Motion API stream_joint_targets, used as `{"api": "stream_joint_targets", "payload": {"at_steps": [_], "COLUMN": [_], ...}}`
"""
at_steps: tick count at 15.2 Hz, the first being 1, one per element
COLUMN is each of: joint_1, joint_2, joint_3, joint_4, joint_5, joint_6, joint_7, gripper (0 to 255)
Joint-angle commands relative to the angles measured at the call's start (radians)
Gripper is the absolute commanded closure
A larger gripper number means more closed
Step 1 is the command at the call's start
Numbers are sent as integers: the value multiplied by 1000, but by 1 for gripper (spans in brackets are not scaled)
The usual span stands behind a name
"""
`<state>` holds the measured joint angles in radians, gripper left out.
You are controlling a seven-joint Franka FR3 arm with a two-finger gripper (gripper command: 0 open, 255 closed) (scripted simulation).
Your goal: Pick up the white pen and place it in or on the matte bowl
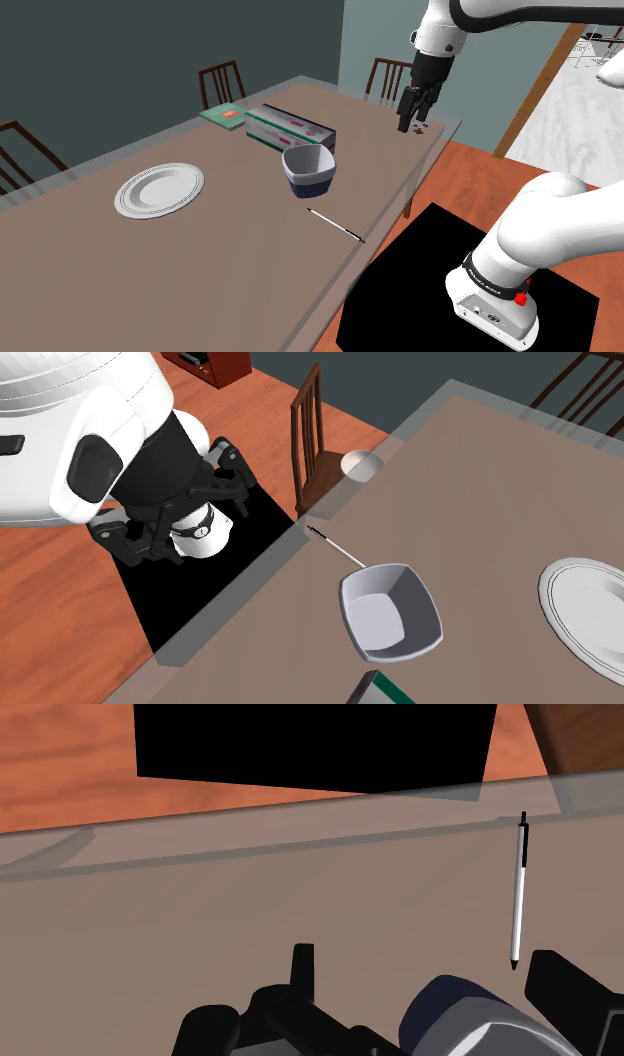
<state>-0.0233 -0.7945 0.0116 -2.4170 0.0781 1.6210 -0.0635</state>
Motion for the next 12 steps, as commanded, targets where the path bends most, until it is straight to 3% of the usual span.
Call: {"api": "stream_joint_targets", "payload": {"at_steps": [1,12], "joint_1": [0,110], "joint_2": [0,146], "joint_3": [0,95], "joint_4": [0,-180], "joint_5": [0,180], "joint_6": [0,360], "joint_7": [0,27], "gripper": [0,0]}}
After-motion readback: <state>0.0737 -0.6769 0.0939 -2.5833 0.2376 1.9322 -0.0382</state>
